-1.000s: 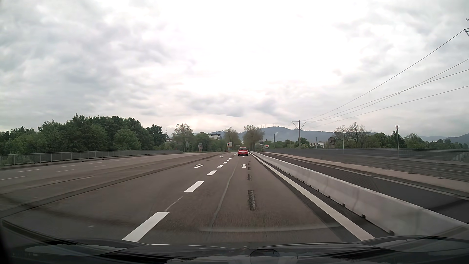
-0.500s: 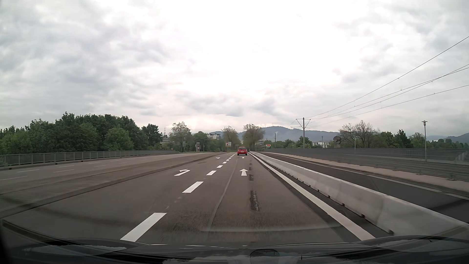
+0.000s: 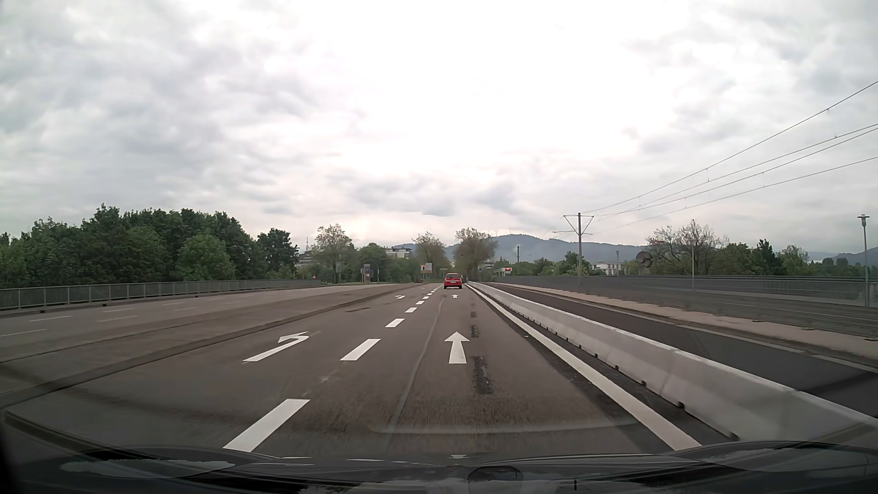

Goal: Follow the waypoints while adhering to traffic rules and regulations

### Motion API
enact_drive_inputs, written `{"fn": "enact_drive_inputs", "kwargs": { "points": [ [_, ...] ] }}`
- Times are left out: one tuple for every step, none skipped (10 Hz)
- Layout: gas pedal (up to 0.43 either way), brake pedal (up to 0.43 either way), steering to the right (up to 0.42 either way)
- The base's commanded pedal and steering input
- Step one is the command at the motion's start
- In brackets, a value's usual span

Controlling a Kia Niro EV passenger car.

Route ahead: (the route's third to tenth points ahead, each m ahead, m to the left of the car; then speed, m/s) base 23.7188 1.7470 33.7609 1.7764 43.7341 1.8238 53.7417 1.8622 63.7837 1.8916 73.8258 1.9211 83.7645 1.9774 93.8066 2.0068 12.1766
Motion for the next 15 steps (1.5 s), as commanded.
{"fn": "enact_drive_inputs", "kwargs": {
  "points": [
    [0.079,0.0,0.001],
    [0.079,0.0,0.0],
    [0.079,0.0,0.001],
    [0.079,0.0,0.0],
    [0.079,0.0,0.001],
    [0.079,0.0,0.001],
    [0.079,0.0,0.001],
    [0.079,0.0,0.001],
    [0.079,0.0,0.001],
    [0.079,0.0,0.001],
    [0.079,0.0,0.0],
    [0.079,0.0,0.001],
    [0.079,0.0,0.0],
    [0.079,0.0,0.0],
    [0.079,0.0,0.0]
  ]
}}
